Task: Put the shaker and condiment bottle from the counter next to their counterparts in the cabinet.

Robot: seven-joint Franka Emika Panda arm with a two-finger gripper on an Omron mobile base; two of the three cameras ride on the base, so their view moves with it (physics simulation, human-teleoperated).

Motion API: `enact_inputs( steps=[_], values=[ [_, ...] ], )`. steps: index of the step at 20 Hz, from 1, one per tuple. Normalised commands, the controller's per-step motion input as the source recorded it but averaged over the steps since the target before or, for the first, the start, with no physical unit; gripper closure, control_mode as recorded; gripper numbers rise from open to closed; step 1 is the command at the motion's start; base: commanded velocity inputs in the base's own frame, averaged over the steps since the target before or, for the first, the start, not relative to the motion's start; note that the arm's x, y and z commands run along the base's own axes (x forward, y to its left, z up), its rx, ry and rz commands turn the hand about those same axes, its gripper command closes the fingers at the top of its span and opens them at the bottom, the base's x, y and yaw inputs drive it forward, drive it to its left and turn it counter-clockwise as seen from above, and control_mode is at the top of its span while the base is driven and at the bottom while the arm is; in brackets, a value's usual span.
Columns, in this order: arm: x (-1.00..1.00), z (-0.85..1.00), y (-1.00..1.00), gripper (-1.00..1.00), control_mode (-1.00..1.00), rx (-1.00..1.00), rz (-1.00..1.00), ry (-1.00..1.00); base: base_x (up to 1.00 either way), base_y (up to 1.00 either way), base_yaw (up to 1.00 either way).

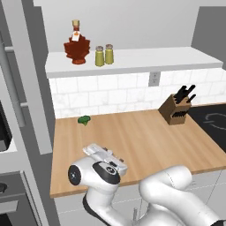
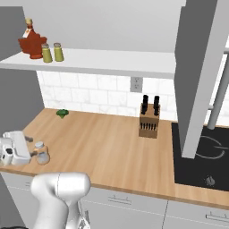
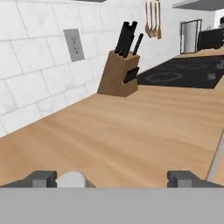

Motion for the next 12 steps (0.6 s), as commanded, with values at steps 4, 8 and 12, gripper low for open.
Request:
enact_inputs(
  steps=[4, 8, 12],
  values=[
    [0.46, -0.07, 0.0, -1.0, -1.0, 0.08, 0.0, 0.03, 0.0, 0.0, 0.0],
    [0.21, -0.11, 0.22, -1.0, -1.0, 0.0, 0.0, 0.0, 0.0, 0.0, 0.0],
    [0.03, -0.07, 0.15, -1.0, -1.0, 0.0, 0.0, 0.0, 0.0, 0.0, 0.0]
  ],
)
